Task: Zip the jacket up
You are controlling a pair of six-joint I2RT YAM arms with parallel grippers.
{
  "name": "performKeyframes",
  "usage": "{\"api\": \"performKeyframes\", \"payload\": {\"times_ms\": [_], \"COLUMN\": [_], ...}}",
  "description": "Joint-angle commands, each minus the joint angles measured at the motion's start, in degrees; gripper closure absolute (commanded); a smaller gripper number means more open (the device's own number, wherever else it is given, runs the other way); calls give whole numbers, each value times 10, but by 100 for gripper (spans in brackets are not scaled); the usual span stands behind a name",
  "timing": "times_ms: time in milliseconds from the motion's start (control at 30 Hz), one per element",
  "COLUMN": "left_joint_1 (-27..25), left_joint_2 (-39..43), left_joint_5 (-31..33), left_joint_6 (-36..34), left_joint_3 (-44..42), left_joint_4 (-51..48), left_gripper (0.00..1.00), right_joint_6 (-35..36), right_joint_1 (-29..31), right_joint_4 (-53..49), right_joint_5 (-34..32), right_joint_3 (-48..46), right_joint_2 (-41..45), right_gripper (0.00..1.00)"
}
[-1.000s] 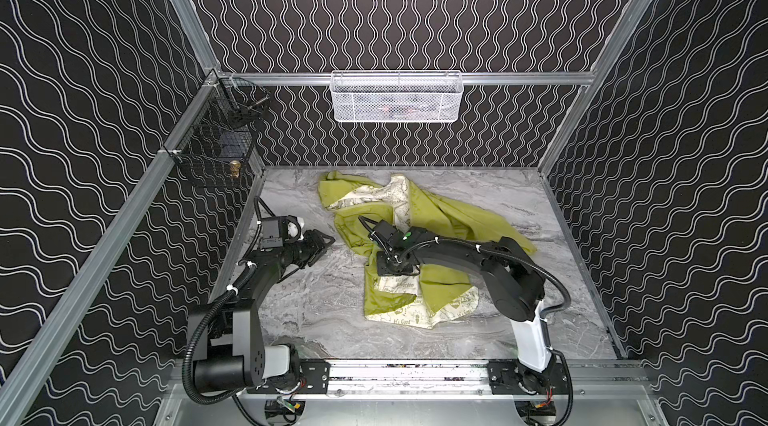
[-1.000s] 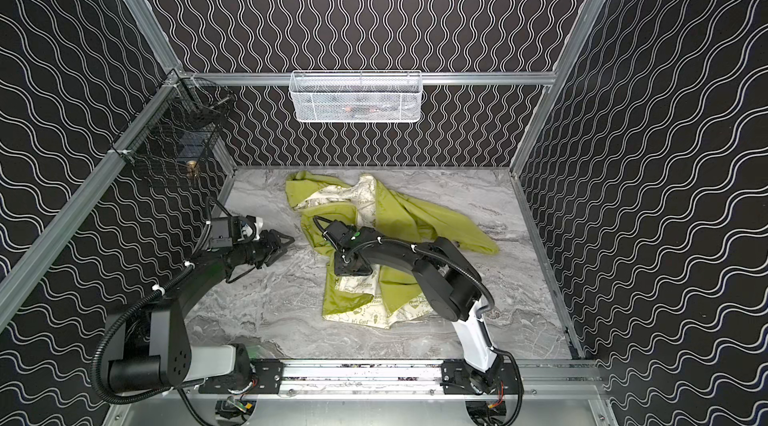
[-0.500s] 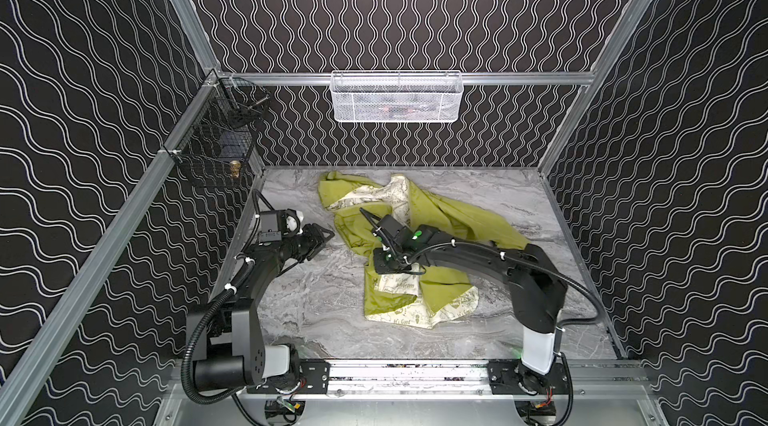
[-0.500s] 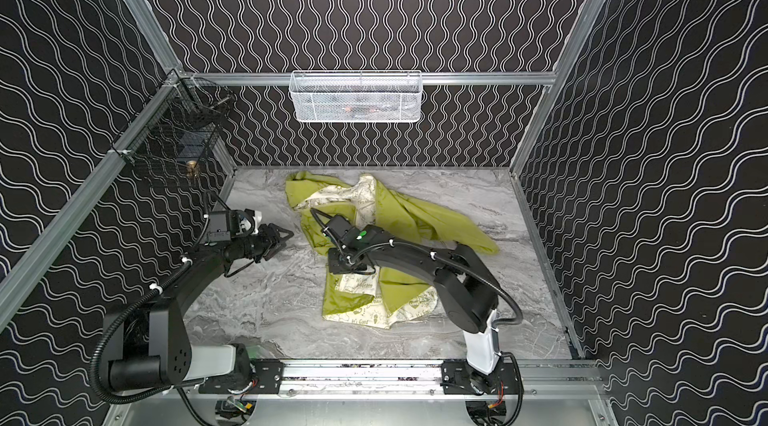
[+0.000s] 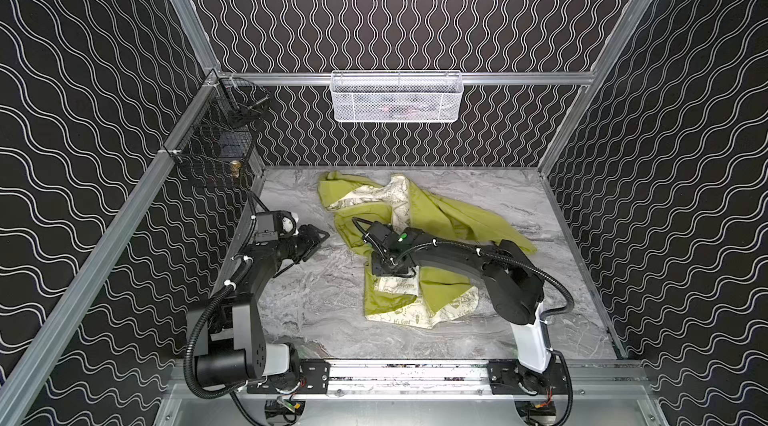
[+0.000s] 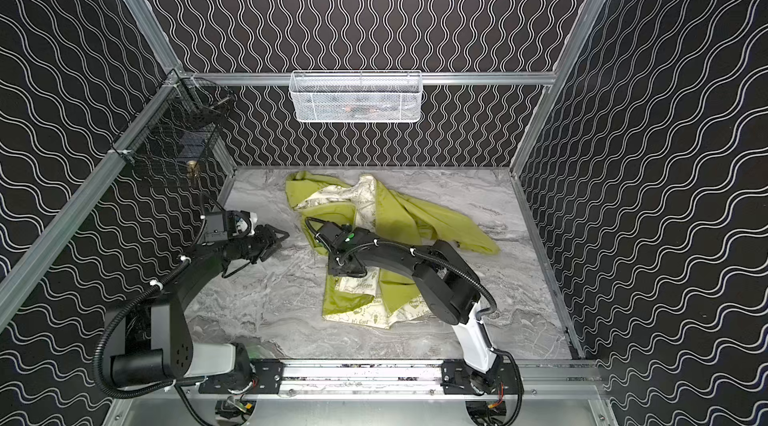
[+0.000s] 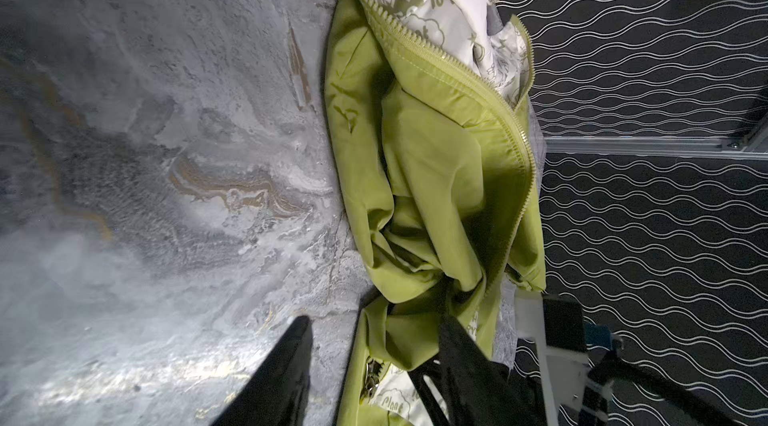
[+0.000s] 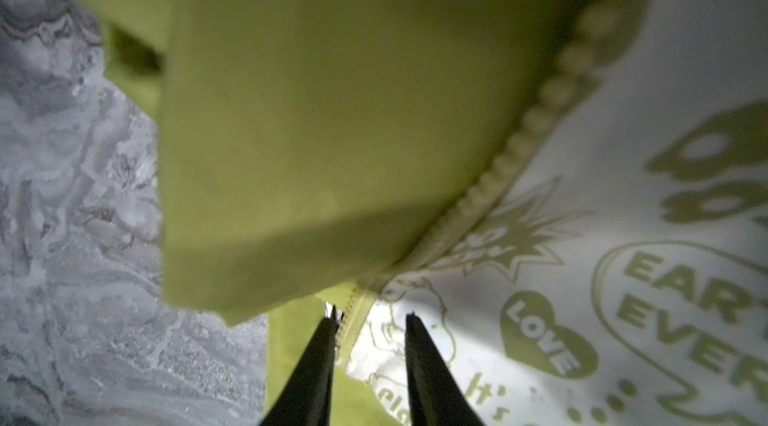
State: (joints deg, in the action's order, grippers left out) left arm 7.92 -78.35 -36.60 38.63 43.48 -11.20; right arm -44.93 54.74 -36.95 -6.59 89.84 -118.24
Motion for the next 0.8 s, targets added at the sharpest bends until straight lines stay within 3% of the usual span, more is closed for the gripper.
{"api": "performKeyframes", "payload": {"times_ms": [0,500,767], "left_joint_1": [3,5,5], "left_joint_2": [-2,-7,-7], "left_joint_5": [-13,-22,-21], "left_joint_6": [-13,-6,-4], "left_joint_3": [-3,-15,-10], "left_joint_4": [12,29,27], "left_gripper": [47,47,47], "right_joint_6": [-18,-3,-5], "right_joint_1": [-8,-34,-58], "right_joint_4": [-3,5,42], "right_joint_5": [-28,-2,13], "right_joint_3": [10,48,-12], "right_joint_2": [-5,-54,-41], "right_gripper": [64,57,71]}}
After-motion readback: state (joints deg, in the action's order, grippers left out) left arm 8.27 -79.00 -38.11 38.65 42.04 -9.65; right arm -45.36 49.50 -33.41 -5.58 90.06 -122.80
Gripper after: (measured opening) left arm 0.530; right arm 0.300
